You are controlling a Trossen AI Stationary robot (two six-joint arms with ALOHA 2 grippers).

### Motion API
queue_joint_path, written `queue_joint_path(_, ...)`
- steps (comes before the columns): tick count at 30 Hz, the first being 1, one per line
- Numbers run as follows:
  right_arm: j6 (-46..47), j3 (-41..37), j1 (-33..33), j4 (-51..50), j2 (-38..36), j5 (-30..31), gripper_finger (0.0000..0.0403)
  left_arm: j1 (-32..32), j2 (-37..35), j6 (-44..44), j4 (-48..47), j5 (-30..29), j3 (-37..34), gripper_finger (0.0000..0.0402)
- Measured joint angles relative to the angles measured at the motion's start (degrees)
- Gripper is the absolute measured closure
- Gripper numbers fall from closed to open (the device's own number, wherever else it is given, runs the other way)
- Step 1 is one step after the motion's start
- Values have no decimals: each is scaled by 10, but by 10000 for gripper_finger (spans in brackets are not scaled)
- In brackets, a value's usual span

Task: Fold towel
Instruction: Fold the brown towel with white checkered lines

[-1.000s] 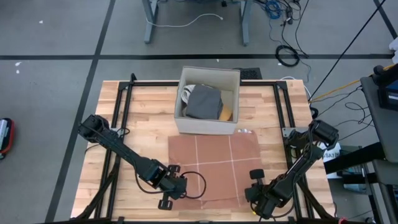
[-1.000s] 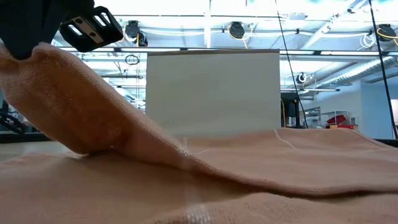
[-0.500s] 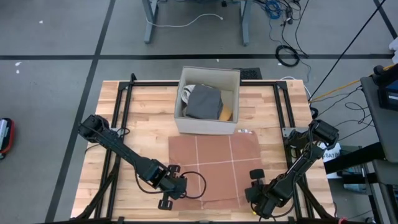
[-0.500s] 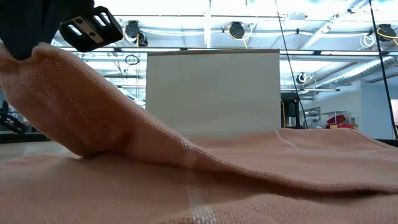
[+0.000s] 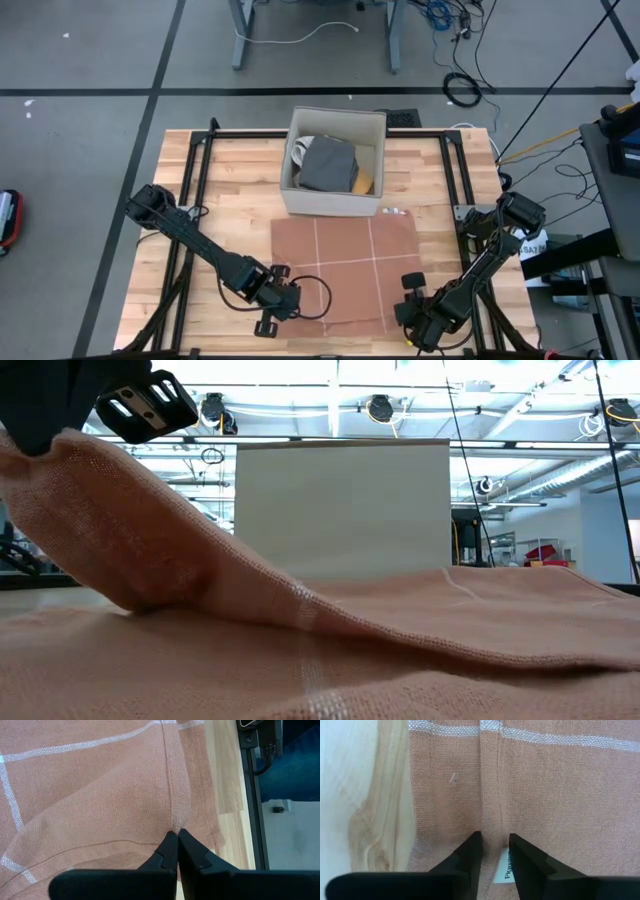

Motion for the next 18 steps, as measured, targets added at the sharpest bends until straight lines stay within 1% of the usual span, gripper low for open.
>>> queue_joint_path(6, 0, 0, 0, 0, 0, 0, 294, 0, 0, 0, 0, 0, 0, 401)
queue_joint_path(9, 0, 0, 0, 0, -1, 0, 287, 0, 0, 0, 0, 0, 0, 401)
queue_joint_path(13, 0, 0, 0, 0, -14, 0, 291, 0, 0, 0, 0, 0, 0, 401)
queue_joint_path(18, 0, 1, 0, 2, -26, 3, 305, 0, 0, 0, 2, 0, 0, 401)
